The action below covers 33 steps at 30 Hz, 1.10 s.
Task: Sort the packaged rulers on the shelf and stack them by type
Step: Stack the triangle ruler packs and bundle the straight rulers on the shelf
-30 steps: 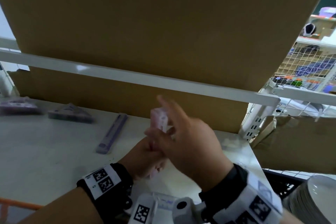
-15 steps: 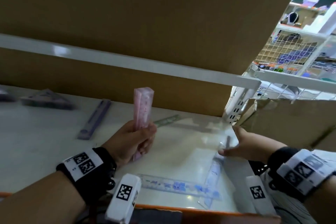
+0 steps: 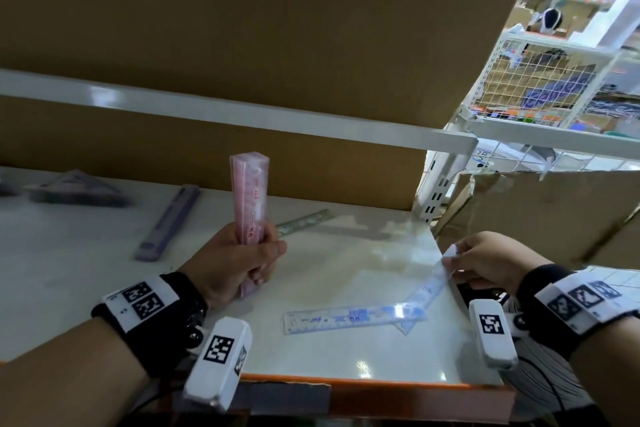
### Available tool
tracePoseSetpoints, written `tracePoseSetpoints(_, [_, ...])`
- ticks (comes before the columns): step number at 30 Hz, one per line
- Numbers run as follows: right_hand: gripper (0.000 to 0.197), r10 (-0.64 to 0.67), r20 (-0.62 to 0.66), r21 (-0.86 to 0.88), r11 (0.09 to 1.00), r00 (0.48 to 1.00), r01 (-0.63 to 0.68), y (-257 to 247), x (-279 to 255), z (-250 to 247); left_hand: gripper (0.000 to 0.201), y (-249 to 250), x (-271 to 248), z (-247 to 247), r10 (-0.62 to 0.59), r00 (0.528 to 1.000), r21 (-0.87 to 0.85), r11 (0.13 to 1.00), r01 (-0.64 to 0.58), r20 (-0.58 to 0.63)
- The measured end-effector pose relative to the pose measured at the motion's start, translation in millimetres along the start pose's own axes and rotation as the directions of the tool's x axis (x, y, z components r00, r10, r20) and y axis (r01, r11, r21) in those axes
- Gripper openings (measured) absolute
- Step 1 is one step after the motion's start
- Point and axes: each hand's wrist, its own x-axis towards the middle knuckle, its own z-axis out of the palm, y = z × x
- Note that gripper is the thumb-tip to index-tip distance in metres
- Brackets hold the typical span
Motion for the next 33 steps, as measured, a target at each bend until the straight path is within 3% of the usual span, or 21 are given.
tracePoseSetpoints(3, [0.006,-0.151,-0.153,0.186,0.966,0.977,0.179,-17.5,-7.9,-3.0,0.043,0.4,-0.2,0.6,-0.006,1.000,-0.009,1.000,0.006,-0.004])
tracePoseSetpoints(5, [0.005,-0.233,-0.208,0.374,0.878,0.950,0.297,-35.4,-18.1,-4.2,0.043,0.5,-0.4,0.3,-0.026,1.000,0.004,1.000,0.026,-0.007])
tracePoseSetpoints(7, [0.007,-0.320,-0.241,0.438,0.806,0.916,0.397,-54.0,-29.3,-6.7,0.042,0.4,-0.4,-0.4,-0.023,1.000,0.006,1.000,0.023,-0.009])
tracePoseSetpoints(14, [0.010,-0.512,-0.424,0.328,0.682,0.747,0.654,-95.5,-57.3,-19.8,0.043,-0.2,1.0,-1.4,-0.009,1.000,0.009,1.000,0.009,0.012])
tracePoseSetpoints(19, [0.021,-0.639,-0.338,0.302,0.622,0.691,0.722,-120.1,-79.1,-4.7,0.048,0.4,1.9,-1.1,0.019,0.996,-0.079,0.997,-0.012,0.092])
tracePoseSetpoints(23, [0.010,-0.731,-0.173,0.288,0.603,0.660,0.744,-153.5,-97.0,20.9,0.049,2.2,1.3,0.9,0.006,0.995,-0.098,0.995,0.004,0.095])
tracePoseSetpoints(26, [0.006,-0.763,-0.172,0.291,0.565,0.623,0.772,-177.0,-106.1,40.9,0.051,7.6,-1.0,0.9,-0.031,0.997,0.006,0.999,0.031,0.072])
tracePoseSetpoints(29, [0.017,-0.791,-0.249,0.183,0.528,0.558,0.829,-191.0,-106.6,60.7,0.049,13.8,-3.8,1.2,-0.063,0.995,0.140,0.989,0.052,0.076])
tracePoseSetpoints(33, [0.018,-0.806,-0.319,0.114,0.489,0.498,0.865,-193.7,-99.9,80.8,0.045,17.7,-5.3,3.5,-0.112,0.993,0.290,0.950,0.113,-0.019])
